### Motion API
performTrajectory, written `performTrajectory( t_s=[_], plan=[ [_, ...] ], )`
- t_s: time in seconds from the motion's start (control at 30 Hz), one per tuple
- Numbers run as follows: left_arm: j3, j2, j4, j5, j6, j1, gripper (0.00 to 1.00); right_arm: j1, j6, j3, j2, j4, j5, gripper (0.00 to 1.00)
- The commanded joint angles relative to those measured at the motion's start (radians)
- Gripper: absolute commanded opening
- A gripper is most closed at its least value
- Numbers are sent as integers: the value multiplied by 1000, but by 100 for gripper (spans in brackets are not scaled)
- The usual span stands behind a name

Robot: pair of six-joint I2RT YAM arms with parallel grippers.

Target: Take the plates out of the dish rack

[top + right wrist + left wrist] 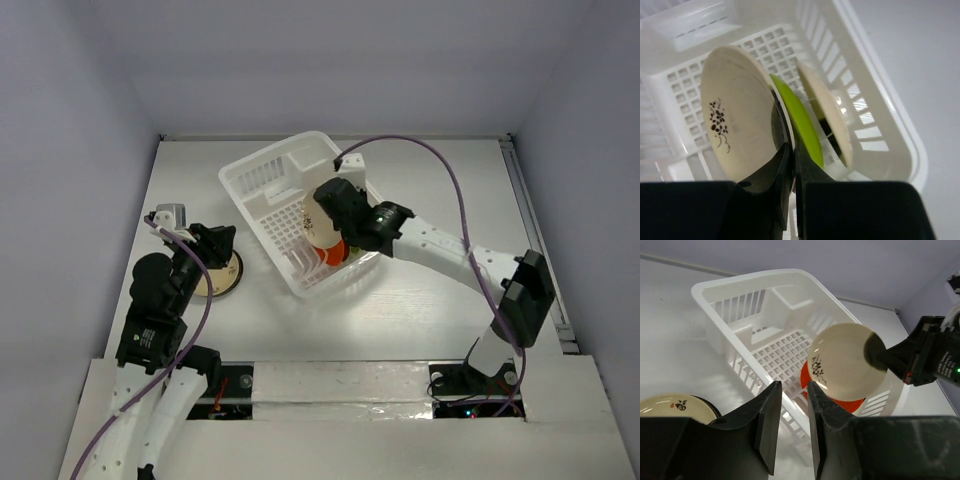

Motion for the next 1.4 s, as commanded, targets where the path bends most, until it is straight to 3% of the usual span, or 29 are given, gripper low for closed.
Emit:
performTrajectory(
  t_s=[0.0, 0.47, 0.6, 0.87, 1.03, 1.23, 1.37],
  plan=[
    [22, 16, 44, 1, 2, -2, 24, -80, 30, -83, -60, -39, 148, 0],
    [25, 137, 32, 4, -25, -2, 38, -250, 51, -357, -331, -61, 167, 0],
    [28, 145, 38, 3, -19, -2, 39, -250, 54, -341, -419, -78, 118, 0],
    [20, 77, 53, -8, -12, 16, 42, -213, -22, -204, -536, 80, -13, 0],
    [17, 44, 67, 10, -16, 49, 42, -100, 4, -157, -459, 215, -177, 0],
    [31, 16, 49, -31, -25, 70, 39, 30, 78, -54, -130, 390, -433, 0],
    [42, 7, 35, -65, -27, 70, 37, 72, 119, 130, 91, 428, -537, 0]
  ],
)
